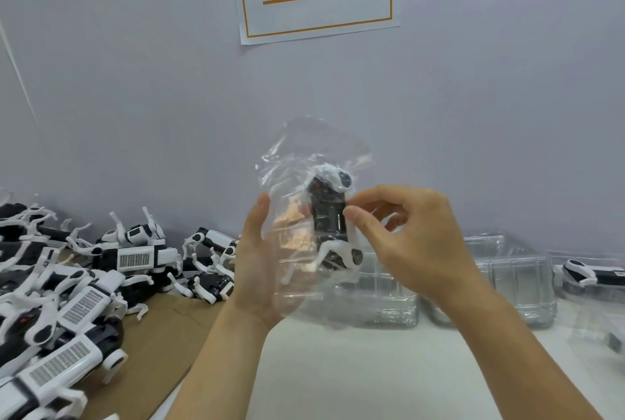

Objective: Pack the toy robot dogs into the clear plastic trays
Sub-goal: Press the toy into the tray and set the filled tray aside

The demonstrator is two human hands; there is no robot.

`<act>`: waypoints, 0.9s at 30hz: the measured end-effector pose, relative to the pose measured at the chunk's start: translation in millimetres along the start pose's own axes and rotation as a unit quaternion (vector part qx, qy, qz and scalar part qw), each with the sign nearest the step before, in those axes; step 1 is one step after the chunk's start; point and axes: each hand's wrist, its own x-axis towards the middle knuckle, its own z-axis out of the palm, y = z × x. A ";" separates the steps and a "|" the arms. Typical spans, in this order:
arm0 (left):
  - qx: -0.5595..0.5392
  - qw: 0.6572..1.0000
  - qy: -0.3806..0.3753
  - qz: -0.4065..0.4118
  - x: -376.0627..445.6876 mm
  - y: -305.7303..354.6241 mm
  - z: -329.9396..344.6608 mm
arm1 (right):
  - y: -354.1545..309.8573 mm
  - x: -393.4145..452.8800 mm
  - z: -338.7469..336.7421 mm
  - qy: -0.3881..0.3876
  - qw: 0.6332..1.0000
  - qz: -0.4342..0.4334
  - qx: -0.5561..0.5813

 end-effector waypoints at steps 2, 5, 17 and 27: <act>-0.003 1.000 -0.018 -0.012 -0.5 -1.2 0.9 | -0.5 0.9 1.2 0.037 0.999 -0.006 -0.002; 0.003 0.999 -0.040 -0.020 -1.7 -2.1 -1.0 | -1.2 1.5 1.6 0.077 0.997 -0.009 -0.004; 0.081 0.996 0.015 -0.034 -6.4 -4.4 -1.5 | 3.4 0.7 3.8 0.073 0.997 -0.011 -0.029; 0.107 0.993 0.001 -0.055 -0.2 -7.6 2.7 | 3.4 -1.9 11.9 0.122 0.992 0.000 -0.043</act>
